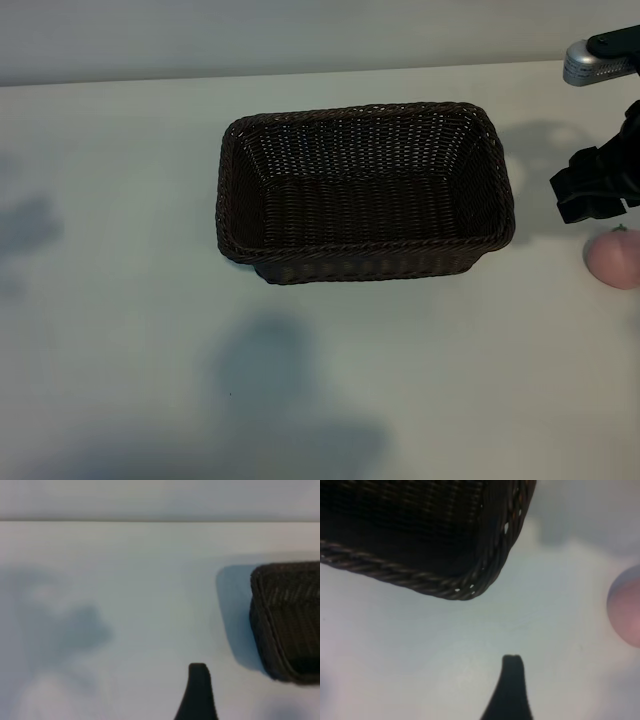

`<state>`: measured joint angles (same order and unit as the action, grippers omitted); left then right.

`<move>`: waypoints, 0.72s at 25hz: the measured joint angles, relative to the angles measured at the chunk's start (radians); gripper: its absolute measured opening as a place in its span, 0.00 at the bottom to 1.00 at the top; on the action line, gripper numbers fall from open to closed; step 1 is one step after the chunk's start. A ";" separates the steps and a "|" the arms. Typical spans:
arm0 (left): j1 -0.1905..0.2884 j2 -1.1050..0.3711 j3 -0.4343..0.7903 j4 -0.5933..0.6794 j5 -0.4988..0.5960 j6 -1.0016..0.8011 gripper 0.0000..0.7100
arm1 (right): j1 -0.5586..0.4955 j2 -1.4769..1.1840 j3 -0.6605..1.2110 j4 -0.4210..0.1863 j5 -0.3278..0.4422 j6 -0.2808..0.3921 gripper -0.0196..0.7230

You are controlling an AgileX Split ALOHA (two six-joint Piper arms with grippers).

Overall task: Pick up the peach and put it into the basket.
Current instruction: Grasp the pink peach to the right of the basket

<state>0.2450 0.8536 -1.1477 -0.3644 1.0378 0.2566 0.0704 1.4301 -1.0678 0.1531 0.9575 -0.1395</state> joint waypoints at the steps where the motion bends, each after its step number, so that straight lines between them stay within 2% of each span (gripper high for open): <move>1: 0.000 -0.055 0.045 0.009 0.001 0.000 0.84 | 0.000 0.000 0.000 0.000 0.000 0.000 0.82; 9: 0.000 -0.409 0.366 0.170 -0.026 -0.068 0.84 | 0.000 0.000 0.000 0.001 -0.001 0.000 0.82; 12: -0.025 -0.501 0.463 0.183 -0.030 -0.093 0.84 | 0.000 0.000 0.000 0.001 -0.001 0.000 0.82; 18: -0.056 -0.682 0.537 0.185 -0.003 -0.109 0.84 | 0.001 0.000 0.000 0.001 -0.001 0.000 0.82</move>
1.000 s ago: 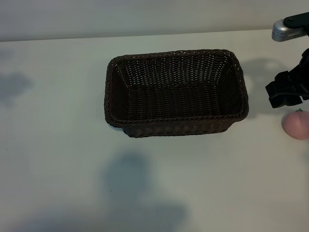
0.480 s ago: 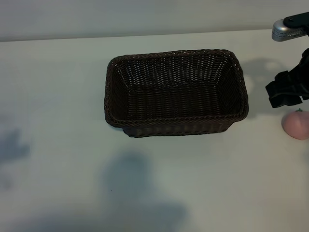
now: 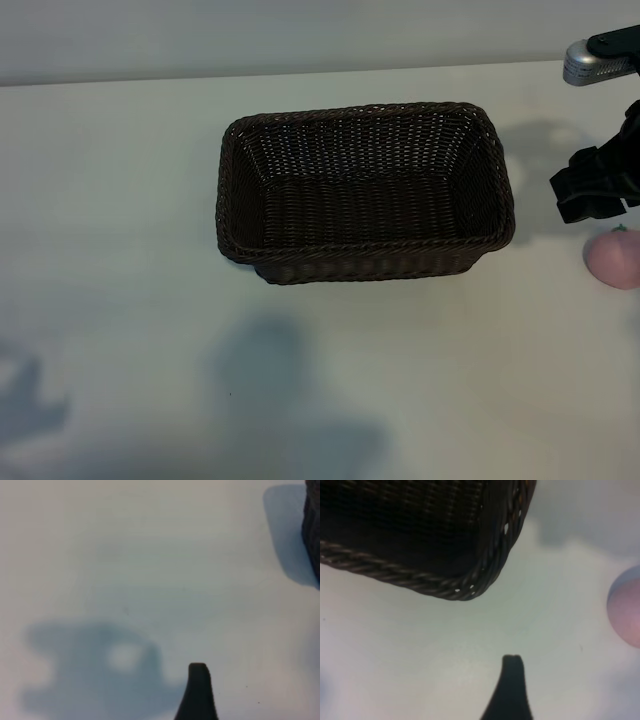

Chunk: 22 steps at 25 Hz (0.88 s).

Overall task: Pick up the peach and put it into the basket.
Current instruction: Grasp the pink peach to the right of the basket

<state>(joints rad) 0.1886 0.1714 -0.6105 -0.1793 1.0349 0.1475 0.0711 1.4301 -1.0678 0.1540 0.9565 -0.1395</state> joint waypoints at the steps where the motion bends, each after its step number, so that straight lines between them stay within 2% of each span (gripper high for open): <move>1: -0.001 -0.028 0.007 0.000 0.005 0.000 0.84 | 0.000 0.000 0.000 0.000 0.000 0.000 0.82; 8: -0.016 -0.106 0.087 0.008 0.027 0.000 0.83 | 0.000 0.000 0.000 0.000 0.000 -0.001 0.82; 16: -0.043 -0.116 0.105 0.092 0.046 -0.025 0.83 | 0.000 0.000 0.000 0.000 0.000 -0.001 0.82; 22: -0.056 -0.116 0.110 0.101 0.053 -0.030 0.83 | 0.000 0.000 0.000 -0.002 0.000 0.000 0.82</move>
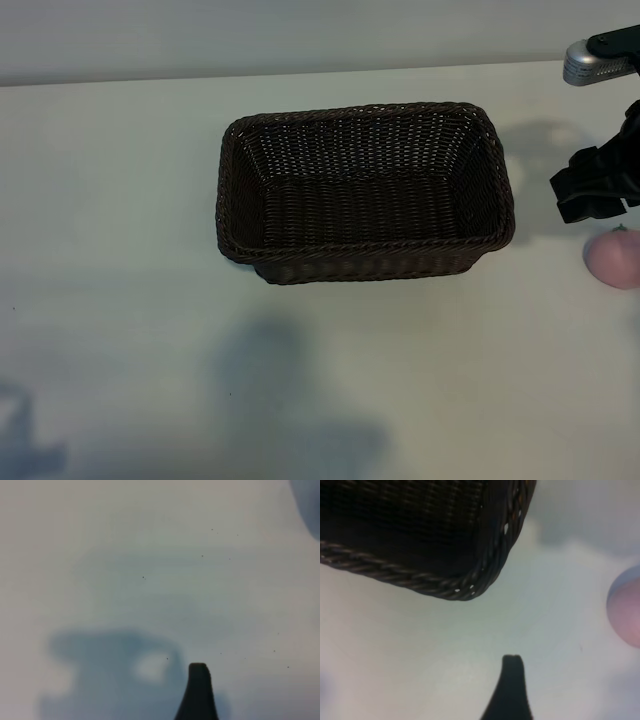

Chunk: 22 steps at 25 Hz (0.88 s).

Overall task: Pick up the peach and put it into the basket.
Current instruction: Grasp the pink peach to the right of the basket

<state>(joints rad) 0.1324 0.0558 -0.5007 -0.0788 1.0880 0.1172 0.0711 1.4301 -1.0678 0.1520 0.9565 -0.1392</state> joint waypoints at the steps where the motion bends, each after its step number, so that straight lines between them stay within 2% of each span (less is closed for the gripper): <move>1: 0.000 0.000 0.000 0.000 0.000 -0.003 0.83 | 0.000 0.000 0.000 0.000 0.000 0.000 0.82; 15: -0.002 0.000 0.000 0.000 0.000 -0.018 0.83 | 0.000 0.000 0.000 -0.004 -0.044 0.021 0.82; 22: -0.011 -0.019 0.000 0.000 0.000 -0.019 0.83 | 0.000 0.000 0.000 -0.068 -0.063 0.088 0.82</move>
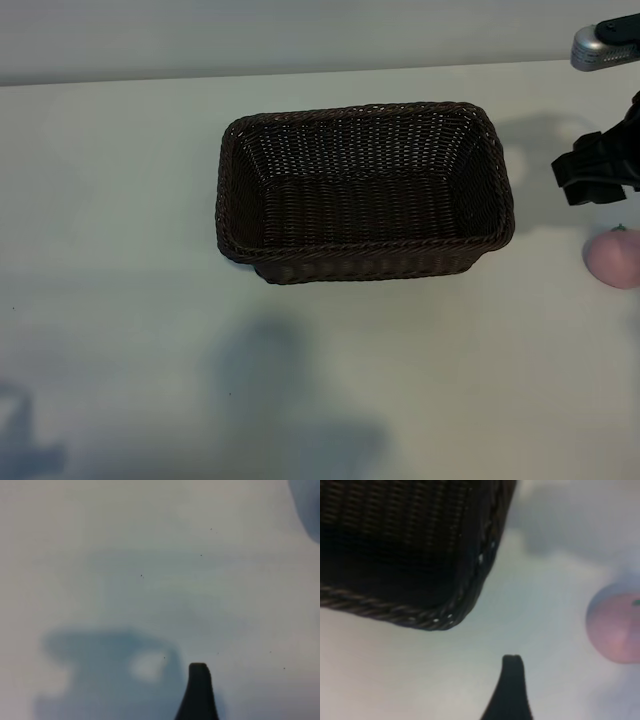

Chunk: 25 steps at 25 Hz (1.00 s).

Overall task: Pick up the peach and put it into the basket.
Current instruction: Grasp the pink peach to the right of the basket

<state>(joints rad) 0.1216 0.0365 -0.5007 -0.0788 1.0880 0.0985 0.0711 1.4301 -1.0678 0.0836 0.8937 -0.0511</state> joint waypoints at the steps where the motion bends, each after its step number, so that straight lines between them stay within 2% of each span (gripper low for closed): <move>1: -0.005 -0.017 0.000 0.000 -0.001 0.000 0.83 | 0.000 0.000 0.000 -0.014 -0.003 0.014 0.82; 7: -0.016 -0.045 0.000 0.000 0.000 0.000 0.83 | 0.000 0.026 0.000 -0.076 -0.023 0.089 0.82; 9: -0.036 -0.045 0.000 0.000 0.000 0.000 0.83 | -0.004 0.041 0.000 -0.084 -0.029 0.111 0.82; 11: -0.079 -0.045 0.000 0.000 0.000 0.000 0.83 | -0.019 0.060 0.000 -0.092 -0.037 0.125 0.82; 16: -0.227 -0.045 0.000 0.000 0.000 0.000 0.83 | -0.077 0.132 0.000 -0.096 -0.040 0.133 0.82; 18: -0.265 -0.045 0.000 0.001 0.000 0.000 0.83 | -0.102 0.162 0.000 -0.099 -0.042 0.136 0.82; 25: -0.281 -0.045 0.000 0.007 0.000 0.000 0.83 | -0.162 0.248 0.000 -0.101 -0.066 0.136 0.82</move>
<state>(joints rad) -0.1598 -0.0086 -0.5007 -0.0716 1.0884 0.0985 -0.0914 1.6785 -1.0678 -0.0171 0.8276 0.0853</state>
